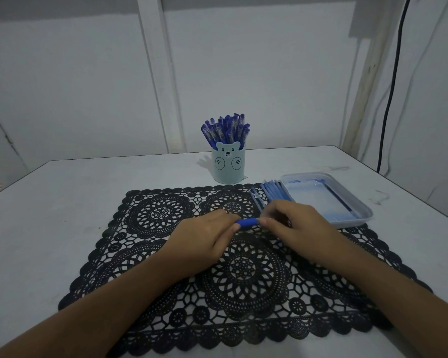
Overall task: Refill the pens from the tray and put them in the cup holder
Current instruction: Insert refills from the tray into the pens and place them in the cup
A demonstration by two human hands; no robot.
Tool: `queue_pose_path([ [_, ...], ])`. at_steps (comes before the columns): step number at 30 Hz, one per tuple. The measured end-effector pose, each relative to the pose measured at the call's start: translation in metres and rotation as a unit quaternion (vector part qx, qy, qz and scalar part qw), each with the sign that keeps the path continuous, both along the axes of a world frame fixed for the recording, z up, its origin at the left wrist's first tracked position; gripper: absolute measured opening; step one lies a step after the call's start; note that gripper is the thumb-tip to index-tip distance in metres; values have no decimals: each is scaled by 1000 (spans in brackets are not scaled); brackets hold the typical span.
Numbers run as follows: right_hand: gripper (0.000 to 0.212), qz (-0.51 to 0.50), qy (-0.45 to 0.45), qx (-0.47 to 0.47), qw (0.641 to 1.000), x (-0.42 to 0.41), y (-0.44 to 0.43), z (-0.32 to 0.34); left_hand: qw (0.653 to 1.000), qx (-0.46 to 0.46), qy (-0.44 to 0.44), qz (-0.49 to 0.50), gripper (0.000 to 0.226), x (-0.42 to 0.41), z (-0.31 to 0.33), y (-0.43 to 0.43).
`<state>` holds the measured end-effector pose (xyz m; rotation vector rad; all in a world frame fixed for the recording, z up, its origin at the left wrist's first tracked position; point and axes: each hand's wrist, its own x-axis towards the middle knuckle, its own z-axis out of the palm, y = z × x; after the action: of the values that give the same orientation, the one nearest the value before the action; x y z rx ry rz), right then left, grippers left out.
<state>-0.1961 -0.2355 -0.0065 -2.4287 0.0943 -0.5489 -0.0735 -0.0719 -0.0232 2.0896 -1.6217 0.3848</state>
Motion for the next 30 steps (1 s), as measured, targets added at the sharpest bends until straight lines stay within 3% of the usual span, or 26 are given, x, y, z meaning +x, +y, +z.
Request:
queue_pose_path([
  [2,20,16,-4,4,1000,-1,0,-1,1000,-5,3,1,43,0,0,1],
  [4,8,-5,11,3,1000,-1,2,1,1000,-7,-5,-3,39,0,-1,1],
  [7,25,-21,29,-26,999,-1,2,2,1000,-5,-13,-4,38,-1,0,1],
  [9,12,-6,34,-12,999,-2,2,3,1000,-2,-13,-4,39,-1,0,1],
  [14,10,-26,34,7,999,-1,3,3,1000,0,-12,-6,41,-1,0,0],
  [17,22,-45,19,2,999,0,3,3,1000,-2,-9,2,45,0,0,0],
  [20,20,-60,-25,56,996,-1,-1,6,1000,-7,20,18,49,2,-1,0],
  [24,13,-101,-90,142,981,-3,-6,12,997,2,54,59,32,4,0,-1],
  [30,14,-54,-37,-16,998,-7,4,11,992,-2,84,96,28,3,5,-1],
])
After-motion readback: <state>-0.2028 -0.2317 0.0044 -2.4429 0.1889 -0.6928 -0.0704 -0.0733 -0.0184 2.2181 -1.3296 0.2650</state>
